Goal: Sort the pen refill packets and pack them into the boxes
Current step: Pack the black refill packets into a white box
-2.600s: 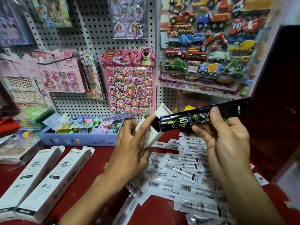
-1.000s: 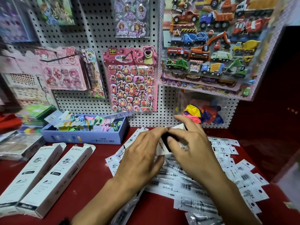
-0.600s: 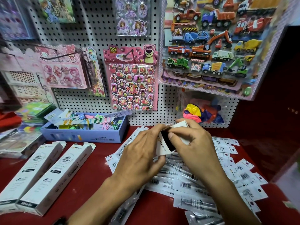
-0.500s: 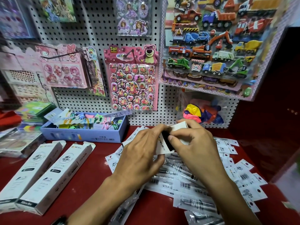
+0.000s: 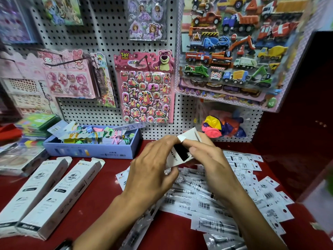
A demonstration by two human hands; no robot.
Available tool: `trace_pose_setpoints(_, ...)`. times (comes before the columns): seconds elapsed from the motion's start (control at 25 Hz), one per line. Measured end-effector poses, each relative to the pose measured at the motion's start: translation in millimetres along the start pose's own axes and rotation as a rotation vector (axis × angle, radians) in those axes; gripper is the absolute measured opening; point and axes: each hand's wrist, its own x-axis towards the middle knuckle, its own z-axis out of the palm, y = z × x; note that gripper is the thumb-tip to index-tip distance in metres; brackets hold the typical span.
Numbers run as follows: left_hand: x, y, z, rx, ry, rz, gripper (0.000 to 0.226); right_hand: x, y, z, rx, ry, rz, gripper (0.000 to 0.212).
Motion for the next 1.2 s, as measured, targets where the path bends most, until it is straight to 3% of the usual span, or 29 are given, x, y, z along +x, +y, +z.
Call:
trace_pose_setpoints(0.16,0,-1,-5,-0.047,0.0,-0.025,0.061,1,8,3,0.166,0.193,-0.119,0.034)
trace_pose_setpoints(0.28,-1,2,-5,-0.05,0.022,-0.012,0.052,0,17,11,0.356,0.32,-0.077,0.052)
trace_pose_setpoints(0.44,1,3,-8,-0.048,0.061,-0.117,0.065,-5,24,23,0.038,0.273,-0.167,0.023)
trace_pose_setpoints(0.56,1,2,-11,-0.05,0.088,-0.122,0.067,-4,30,31,-0.109,0.33,-0.228,0.019)
trace_pose_setpoints(0.76,0,3,-12,-0.069,0.067,-0.095,0.065,-4,27,37,0.051,0.413,-0.174,0.015)
trace_pose_setpoints(0.96,0,1,-14,-0.104,0.024,-0.092,0.068,-6,27,33,0.067,0.409,-0.167,0.013)
trace_pose_setpoints(1.08,0,1,-13,-0.126,0.003,-0.083,0.067,-5,28,31,-0.087,0.418,-0.246,0.013)
trace_pose_setpoints(1.2,-1,-2,-14,-0.138,0.017,-0.1,0.064,-5,34,34,-0.308,0.38,-0.313,0.035)
